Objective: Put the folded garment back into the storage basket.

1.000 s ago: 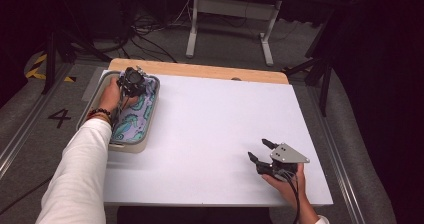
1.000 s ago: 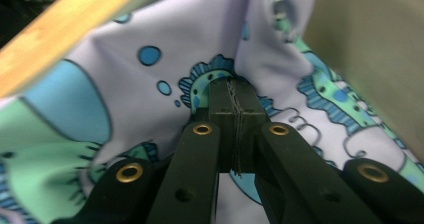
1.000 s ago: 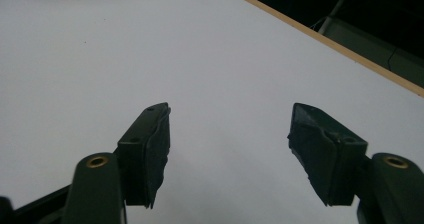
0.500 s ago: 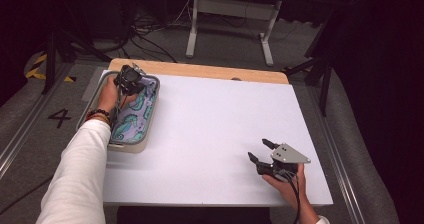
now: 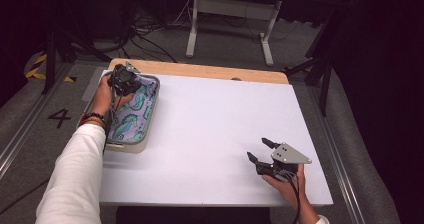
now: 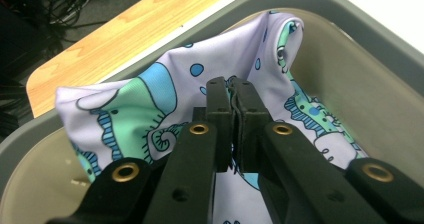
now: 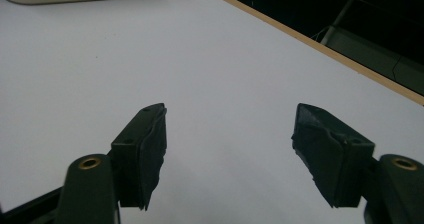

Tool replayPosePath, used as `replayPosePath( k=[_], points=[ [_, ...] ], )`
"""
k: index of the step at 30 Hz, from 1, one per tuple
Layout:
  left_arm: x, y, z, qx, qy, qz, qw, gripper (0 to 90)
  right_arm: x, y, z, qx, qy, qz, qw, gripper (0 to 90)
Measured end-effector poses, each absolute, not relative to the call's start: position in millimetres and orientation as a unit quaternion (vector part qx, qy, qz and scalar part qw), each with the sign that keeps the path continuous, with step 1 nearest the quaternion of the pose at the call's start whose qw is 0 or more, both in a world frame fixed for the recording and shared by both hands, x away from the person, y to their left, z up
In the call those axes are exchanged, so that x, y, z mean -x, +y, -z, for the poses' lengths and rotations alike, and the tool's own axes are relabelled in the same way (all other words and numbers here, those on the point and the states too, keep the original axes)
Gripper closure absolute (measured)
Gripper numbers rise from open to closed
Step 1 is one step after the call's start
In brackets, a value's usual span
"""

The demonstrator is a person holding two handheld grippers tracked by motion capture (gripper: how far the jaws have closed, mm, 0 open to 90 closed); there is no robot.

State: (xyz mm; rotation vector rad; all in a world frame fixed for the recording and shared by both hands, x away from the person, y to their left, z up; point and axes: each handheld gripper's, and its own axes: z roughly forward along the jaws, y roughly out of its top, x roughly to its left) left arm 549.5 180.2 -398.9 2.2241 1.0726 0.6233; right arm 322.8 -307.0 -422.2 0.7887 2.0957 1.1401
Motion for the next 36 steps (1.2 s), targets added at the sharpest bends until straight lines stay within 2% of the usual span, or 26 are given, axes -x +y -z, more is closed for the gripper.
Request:
replayPosePath(
  k=[6, 22, 36],
  points=[
    [-537.0, 181.7, 389.4, -0.827, 0.4, -0.246, 0.309, 84.2, -324.7, -303.7, 425.7, -0.296, 0.796, -0.436, 0.298, 29.0],
    [-509.1, 174.1, 371.9, -0.812, 0.376, -0.27, 0.356, 68.5, -322.9, -300.2, 424.6, -0.296, 0.792, -0.444, 0.297, 26.8],
    [-490.7, 171.8, 364.5, -0.794, 0.369, -0.281, 0.392, 48.4, -322.2, -298.3, 424.6, -0.295, 0.792, -0.443, 0.299, 26.1]
  ],
)
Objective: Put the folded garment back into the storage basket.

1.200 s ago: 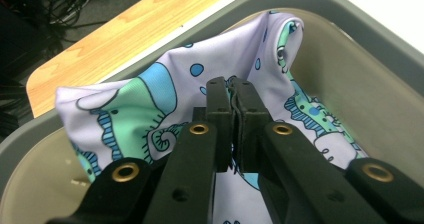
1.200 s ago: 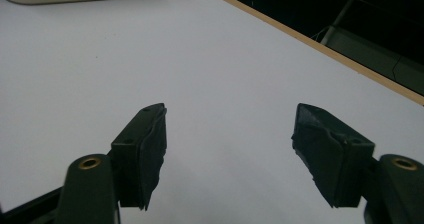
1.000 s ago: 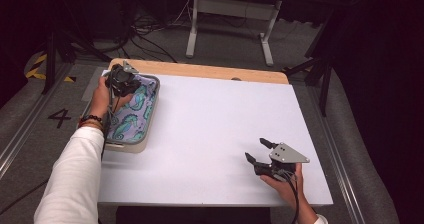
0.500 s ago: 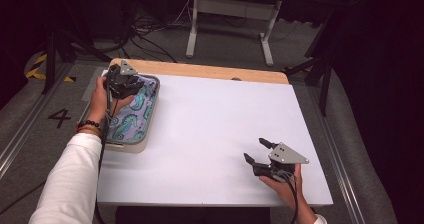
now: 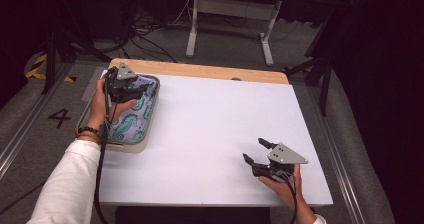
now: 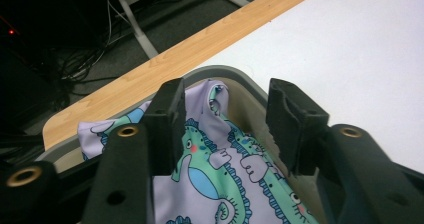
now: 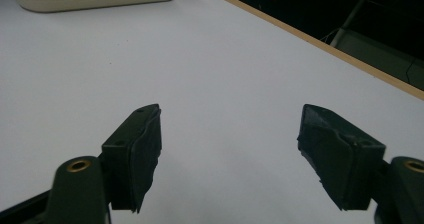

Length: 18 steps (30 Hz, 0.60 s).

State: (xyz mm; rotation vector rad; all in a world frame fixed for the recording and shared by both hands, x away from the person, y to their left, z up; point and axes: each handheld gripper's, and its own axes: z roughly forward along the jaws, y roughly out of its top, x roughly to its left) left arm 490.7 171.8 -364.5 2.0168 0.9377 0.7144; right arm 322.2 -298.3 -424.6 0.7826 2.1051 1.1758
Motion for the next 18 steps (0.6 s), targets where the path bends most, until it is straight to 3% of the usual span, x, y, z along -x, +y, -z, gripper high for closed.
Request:
replayPosePath(
  k=[18],
  points=[
    [-469.6, 169.7, 362.1, -0.791, 0.348, -0.283, 0.417, 21.6, -322.3, -296.4, 425.1, -0.296, 0.792, -0.441, 0.3, 24.3]
  ],
)
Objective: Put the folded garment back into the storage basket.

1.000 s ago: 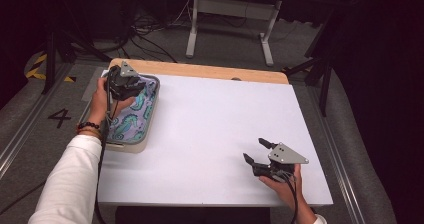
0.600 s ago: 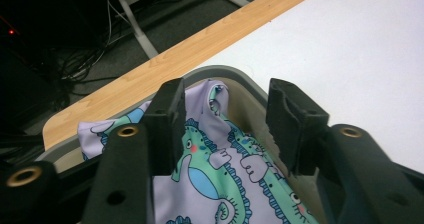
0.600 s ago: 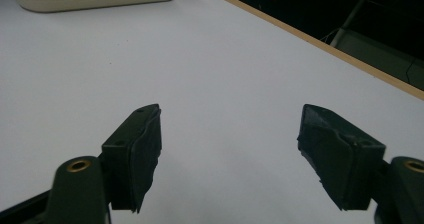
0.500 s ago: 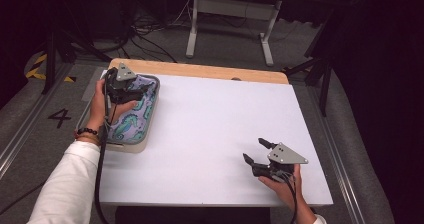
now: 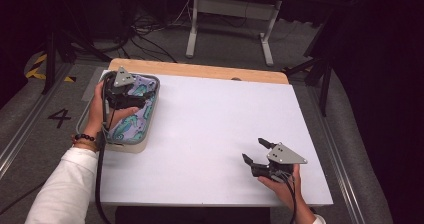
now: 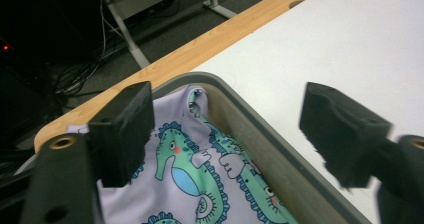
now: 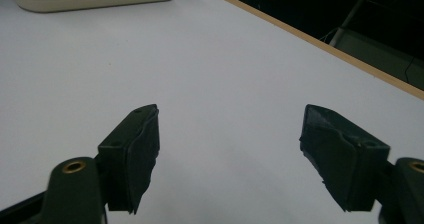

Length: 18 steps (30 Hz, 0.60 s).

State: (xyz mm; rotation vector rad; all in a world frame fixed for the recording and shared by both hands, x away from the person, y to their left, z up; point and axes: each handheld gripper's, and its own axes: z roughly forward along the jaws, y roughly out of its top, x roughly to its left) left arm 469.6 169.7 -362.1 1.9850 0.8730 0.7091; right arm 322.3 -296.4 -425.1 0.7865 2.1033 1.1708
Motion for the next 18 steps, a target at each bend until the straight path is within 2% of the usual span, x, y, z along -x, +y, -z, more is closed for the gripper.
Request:
replayPosePath(
  k=[11, 18],
  points=[
    [-459.2, 168.8, 365.3, -0.788, 0.346, -0.278, 0.427, 11.7, -322.5, -294.8, 426.5, -0.3, 0.793, -0.439, 0.298, 21.1],
    [-453.0, 168.3, 369.8, -0.783, 0.344, -0.282, 0.435, 9.2, -322.4, -293.1, 427.5, -0.301, 0.791, -0.439, 0.301, 17.2]
  ],
)
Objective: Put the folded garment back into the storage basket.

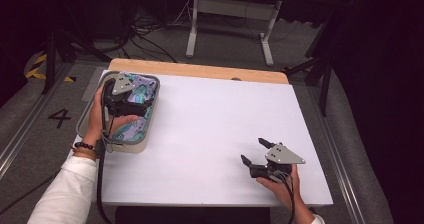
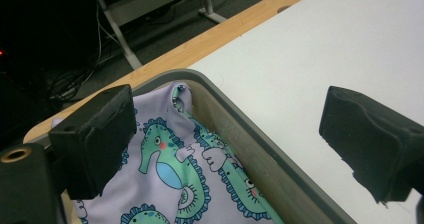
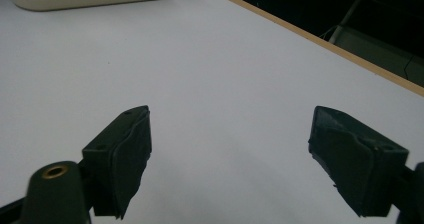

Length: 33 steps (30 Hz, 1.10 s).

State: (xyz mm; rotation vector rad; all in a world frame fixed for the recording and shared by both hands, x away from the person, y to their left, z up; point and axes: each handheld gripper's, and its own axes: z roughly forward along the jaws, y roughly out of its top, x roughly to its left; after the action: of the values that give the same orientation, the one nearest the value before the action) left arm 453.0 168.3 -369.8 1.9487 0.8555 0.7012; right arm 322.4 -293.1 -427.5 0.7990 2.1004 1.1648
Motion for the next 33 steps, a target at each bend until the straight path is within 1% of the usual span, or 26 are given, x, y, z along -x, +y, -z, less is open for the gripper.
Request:
replayPosePath(
  k=[4, 7, 11, 14, 20, 23, 29, 33],
  points=[
    [-447.8, 167.5, 369.8, -0.777, 0.34, -0.29, 0.444, 8.6, -323.1, -293.5, 428.0, -0.301, 0.791, -0.445, 0.292, 12.3],
    [-443.8, 167.1, 370.5, -0.769, 0.34, -0.286, 0.459, 7.8, -323.6, -292.0, 428.2, -0.309, 0.791, -0.436, 0.299, 9.4],
    [-438.7, 165.7, 372.2, -0.762, 0.34, -0.299, 0.462, 5.7, -323.5, -292.9, 427.5, -0.308, 0.787, -0.446, 0.295, 7.6],
    [-434.6, 165.1, 372.0, -0.758, 0.337, -0.299, 0.473, 5.4, -323.0, -293.3, 426.6, -0.307, 0.783, -0.456, 0.293, 6.5],
    [-430.5, 162.8, 375.6, -0.758, 0.335, -0.303, 0.47, 4.9, -323.0, -291.3, 427.1, -0.302, 0.784, -0.455, 0.295, 5.5],
    [-426.9, 160.8, 375.9, -0.755, 0.331, -0.308, 0.475, 4.9, -322.4, -291.5, 426.8, -0.301, 0.782, -0.458, 0.297, 5.5],
    [-421.4, 156.8, 374.0, -0.748, 0.328, -0.3, 0.493, 4.9, -321.4, -292.1, 425.7, -0.301, 0.778, -0.462, 0.302, 5.6],
    [-418.4, 153.0, 374.2, -0.75, 0.322, -0.304, 0.492, 4.8, -320.5, -291.8, 425.2, -0.3, 0.778, -0.462, 0.303, 5.6]
  ],
)
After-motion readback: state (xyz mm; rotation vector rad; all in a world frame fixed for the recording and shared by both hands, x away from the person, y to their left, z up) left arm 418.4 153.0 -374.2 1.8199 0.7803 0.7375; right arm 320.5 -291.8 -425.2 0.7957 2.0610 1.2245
